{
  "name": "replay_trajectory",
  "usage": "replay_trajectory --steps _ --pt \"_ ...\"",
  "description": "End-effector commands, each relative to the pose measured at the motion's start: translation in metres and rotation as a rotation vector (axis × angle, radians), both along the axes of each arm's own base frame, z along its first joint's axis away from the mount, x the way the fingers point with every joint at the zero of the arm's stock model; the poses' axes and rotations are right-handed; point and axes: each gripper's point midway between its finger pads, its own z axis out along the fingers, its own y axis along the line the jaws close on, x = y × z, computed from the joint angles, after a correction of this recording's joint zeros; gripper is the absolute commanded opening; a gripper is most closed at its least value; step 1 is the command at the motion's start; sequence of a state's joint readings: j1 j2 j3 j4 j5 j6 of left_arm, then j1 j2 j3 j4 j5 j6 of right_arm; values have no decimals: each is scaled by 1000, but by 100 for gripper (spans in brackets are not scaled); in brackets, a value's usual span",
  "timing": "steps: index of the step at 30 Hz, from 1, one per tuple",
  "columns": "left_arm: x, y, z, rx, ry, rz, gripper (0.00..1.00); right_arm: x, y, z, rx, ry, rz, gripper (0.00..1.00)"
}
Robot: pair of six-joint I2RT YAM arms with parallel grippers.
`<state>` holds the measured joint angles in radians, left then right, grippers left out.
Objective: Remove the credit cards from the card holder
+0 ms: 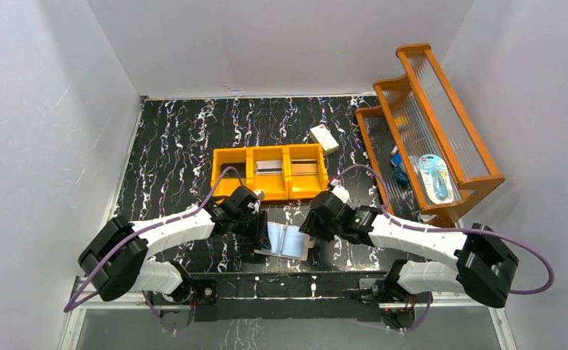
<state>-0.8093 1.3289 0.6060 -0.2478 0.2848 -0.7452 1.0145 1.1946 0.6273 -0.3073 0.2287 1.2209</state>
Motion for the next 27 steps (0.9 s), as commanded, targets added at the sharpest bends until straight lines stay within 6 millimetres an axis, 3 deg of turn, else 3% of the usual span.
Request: replay_trajectory --steps 1,5,8,14,21,25,27 --pt "10 -4 29 -26 -66 21 41 13 15 39 59 -114 71 46" --pt "20 3 43 -4 -127 63 48 8 56 54 190 -123 216 44" --pt "33 23 53 69 -202 171 51 8 73 33 160 -49 245 44" --pt "46 60 92 89 -380 314 68 -1 56 -14 -1 48 223 44" --pt "45 83 95 181 -411 337 73 7 31 -31 -150 -31 315 45" --pt "49 90 97 216 -434 348 83 16 26 -36 -227 -50 386 45" --pt "51 98 99 256 -451 363 90 19 30 -28 -228 -73 418 44"
